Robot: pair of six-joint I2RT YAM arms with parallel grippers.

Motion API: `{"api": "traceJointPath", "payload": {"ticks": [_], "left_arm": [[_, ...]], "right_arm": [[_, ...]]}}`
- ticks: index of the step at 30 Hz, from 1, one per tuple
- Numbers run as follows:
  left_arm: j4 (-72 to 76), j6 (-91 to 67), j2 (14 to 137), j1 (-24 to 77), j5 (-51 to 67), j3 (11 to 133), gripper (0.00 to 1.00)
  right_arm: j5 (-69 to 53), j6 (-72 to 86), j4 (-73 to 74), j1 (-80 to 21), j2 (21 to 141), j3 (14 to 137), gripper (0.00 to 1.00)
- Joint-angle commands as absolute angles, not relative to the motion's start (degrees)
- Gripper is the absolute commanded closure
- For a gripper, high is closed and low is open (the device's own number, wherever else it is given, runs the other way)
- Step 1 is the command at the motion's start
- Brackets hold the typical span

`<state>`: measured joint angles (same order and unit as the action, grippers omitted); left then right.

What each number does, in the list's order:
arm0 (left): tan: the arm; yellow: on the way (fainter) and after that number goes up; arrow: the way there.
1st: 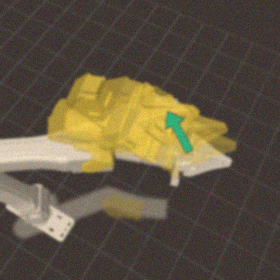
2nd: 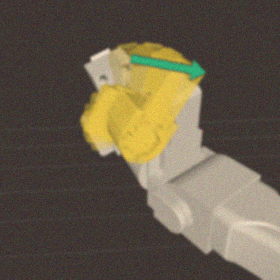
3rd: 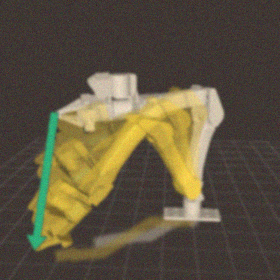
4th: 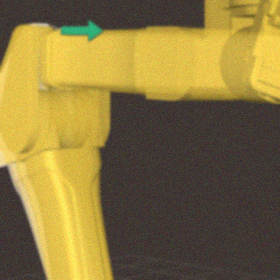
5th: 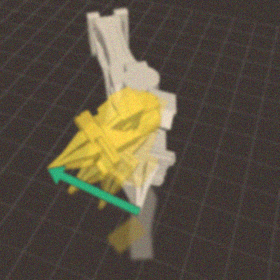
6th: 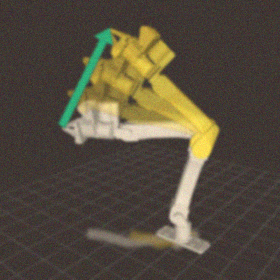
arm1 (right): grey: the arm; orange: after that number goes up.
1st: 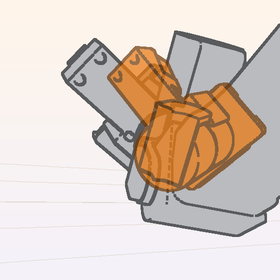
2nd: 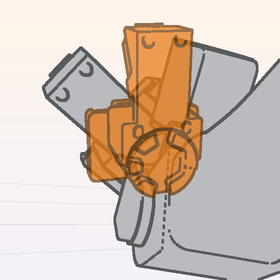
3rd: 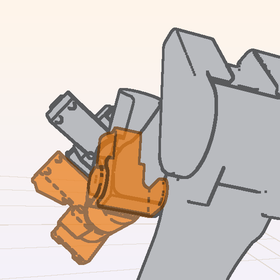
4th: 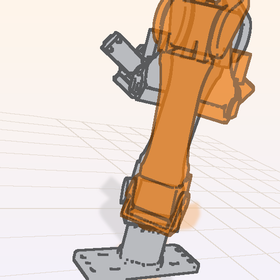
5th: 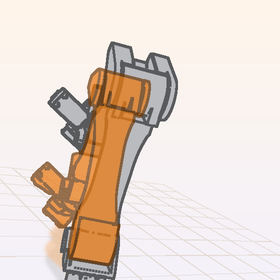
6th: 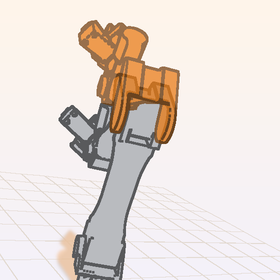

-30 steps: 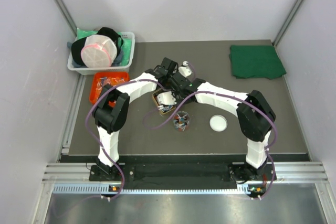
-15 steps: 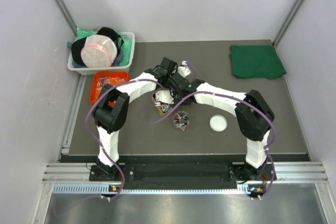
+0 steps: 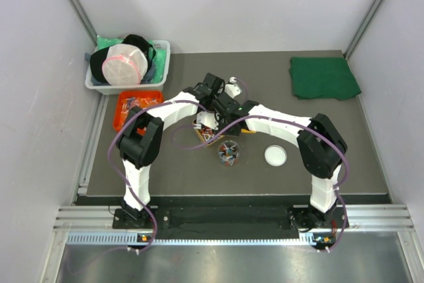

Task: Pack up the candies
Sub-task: Scoop the fake candies from the storage box.

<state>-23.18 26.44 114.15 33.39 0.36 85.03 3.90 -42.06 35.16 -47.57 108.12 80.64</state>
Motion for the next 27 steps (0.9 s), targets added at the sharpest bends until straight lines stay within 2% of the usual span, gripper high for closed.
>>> {"api": "traceJointPath", "payload": {"ticks": [1, 22, 27], "left_arm": [[-20.21, 26.10, 109.42, 35.59, 0.53, 85.69, 1.00], [-20.48, 26.45, 110.92, 35.51, -2.19, 85.78, 1.00], [-19.51, 26.98, 112.15, 35.51, -3.69, 85.08, 1.00]], "right_arm": [[0.53, -37.80, 34.80, -46.58, 105.03, 79.81, 1.00], [-0.18, -34.54, 37.62, -44.91, 103.27, 84.29, 1.00], [3.07, -35.86, 37.53, -44.91, 103.44, 84.90, 1.00]]}}
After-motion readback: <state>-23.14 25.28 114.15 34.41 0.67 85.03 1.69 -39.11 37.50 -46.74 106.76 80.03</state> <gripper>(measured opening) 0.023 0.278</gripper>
